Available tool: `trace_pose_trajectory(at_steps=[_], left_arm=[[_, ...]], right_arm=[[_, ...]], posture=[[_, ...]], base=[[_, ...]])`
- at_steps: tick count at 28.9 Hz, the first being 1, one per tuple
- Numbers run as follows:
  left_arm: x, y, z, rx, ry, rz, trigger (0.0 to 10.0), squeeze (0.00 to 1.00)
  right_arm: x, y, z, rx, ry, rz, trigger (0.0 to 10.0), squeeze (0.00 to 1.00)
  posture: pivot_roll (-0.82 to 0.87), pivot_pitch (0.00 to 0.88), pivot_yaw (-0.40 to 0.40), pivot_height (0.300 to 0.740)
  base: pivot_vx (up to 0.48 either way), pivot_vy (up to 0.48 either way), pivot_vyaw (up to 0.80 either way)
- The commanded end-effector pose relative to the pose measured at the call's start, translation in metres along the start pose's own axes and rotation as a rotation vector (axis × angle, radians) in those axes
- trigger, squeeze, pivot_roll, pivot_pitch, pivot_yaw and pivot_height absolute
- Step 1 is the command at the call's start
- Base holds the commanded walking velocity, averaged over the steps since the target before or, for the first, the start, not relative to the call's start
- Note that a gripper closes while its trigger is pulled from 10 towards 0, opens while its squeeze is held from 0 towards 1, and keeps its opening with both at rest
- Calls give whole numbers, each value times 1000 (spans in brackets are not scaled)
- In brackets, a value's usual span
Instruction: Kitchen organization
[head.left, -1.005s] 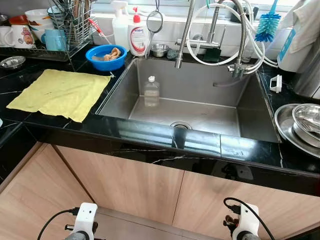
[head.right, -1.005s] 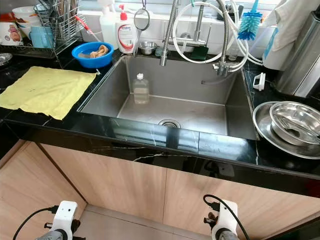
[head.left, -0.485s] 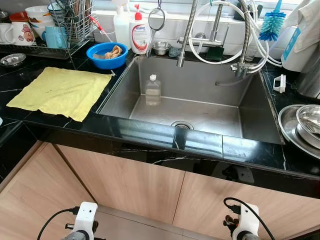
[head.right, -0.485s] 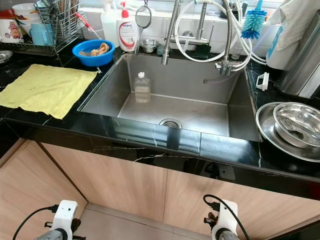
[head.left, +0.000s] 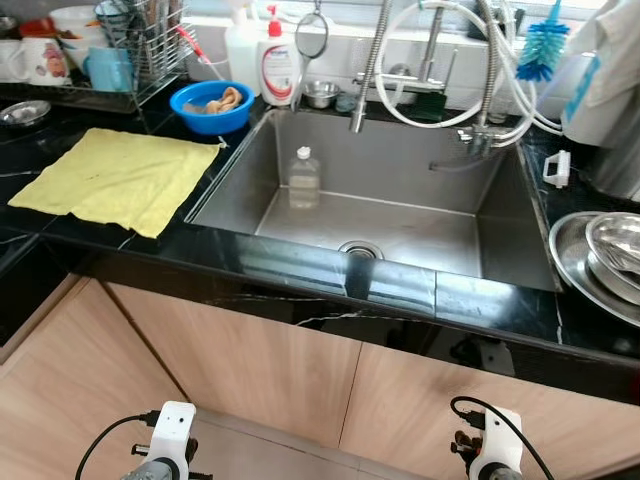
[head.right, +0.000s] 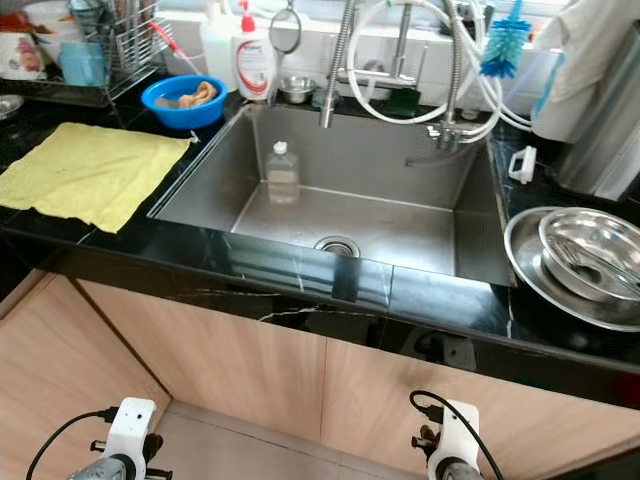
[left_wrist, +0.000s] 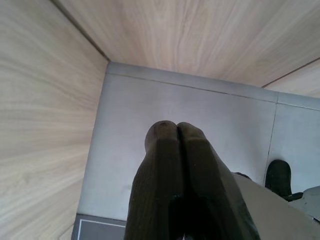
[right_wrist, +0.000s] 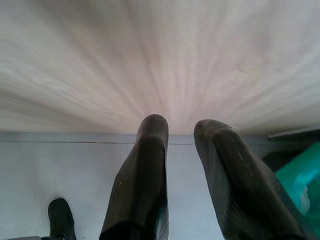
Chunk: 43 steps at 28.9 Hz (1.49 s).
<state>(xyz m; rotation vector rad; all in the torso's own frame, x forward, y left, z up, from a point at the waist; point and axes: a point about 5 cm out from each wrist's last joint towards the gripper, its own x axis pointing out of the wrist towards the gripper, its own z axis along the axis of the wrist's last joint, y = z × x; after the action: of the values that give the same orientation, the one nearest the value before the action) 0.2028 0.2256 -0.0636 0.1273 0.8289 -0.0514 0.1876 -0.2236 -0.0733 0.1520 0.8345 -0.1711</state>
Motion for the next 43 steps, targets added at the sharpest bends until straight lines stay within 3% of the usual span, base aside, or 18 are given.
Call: trace_pose_trajectory(at_steps=[1, 2, 3, 5, 13, 15, 18, 28, 29, 30, 32, 36, 40, 43], left_arm=[[-1, 2, -3, 17, 10, 2, 10000, 0], [-1, 1, -3, 19, 12, 0, 10000, 0], [-1, 0, -4, 24, 14, -3, 10000, 0], [0, -3, -2, 28, 11, -8, 10000, 0], [1, 3, 8, 47, -38, -2, 10000, 0], [0, 6, 23, 56, -138, -31, 10000, 0], [-2, 10, 27, 49, -186, -34, 10000, 0], [-7, 15, 23, 60, -227, -46, 10000, 0], [-9, 16, 22, 70, -237, -55, 10000, 0], [-9, 16, 22, 70, -237, -55, 10000, 0], [-14, 23, 18, 83, -256, -53, 10000, 0], [-22, 34, 21, 94, -320, -44, 10000, 0], [-25, 35, 24, 103, -348, -47, 10000, 0], [-31, 39, 32, 93, -421, -23, 10000, 0]], right_arm=[[0, 1, 0, -20, -3, 11, 10000, 0], [0, 1, 1, -44, -9, 11, 10000, 0], [0, 1, 1, 14, -24, 5, 10000, 0], [0, 1, 4, -62, -35, 14, 10000, 0], [0, -2, 8, -53, -76, -16, 10000, 0], [-2, -3, 10, 5, -132, -42, 10000, 0], [-2, -2, 11, 11, -141, -45, 10000, 0], [-1, -3, 11, -7, -130, -77, 10000, 0], [-19, -14, -1, -21, -242, -68, 10000, 0], [-19, -14, -1, -21, -242, -68, 10000, 0], [-69, -27, -10, -67, -418, -43, 10000, 0], [-70, -28, -9, -75, -420, -44, 10000, 0], [-70, -28, -9, -70, -428, -43, 10000, 0], [-75, -29, -7, -67, -440, -83, 10000, 0]], posture=[[-7, 0, -20, 740], [-15, 0, -19, 740], [-17, 0, -21, 740], [-26, 0, -20, 740], [-31, 0, -28, 740], [-32, 0, -27, 740], [-41, 0, -24, 740], [-58, 0, -15, 740], [-60, 0, -13, 740], [-60, 0, -13, 740], [-63, 0, -10, 740], [-52, 0, -14, 740], [-55, 0, -15, 740], [-59, 0, -16, 740]], base=[[0, 0, 0], [0, 0, 0], [0, 0, 0], [0, 0, 0], [0, 0, 0], [0, 0, 0], [0, 0, 0], [0, 0, 0], [0, 0, 0], [0, 0, 0], [0, 0, 0], [0, 0, 0], [0, 0, 0], [0, 0, 0]])
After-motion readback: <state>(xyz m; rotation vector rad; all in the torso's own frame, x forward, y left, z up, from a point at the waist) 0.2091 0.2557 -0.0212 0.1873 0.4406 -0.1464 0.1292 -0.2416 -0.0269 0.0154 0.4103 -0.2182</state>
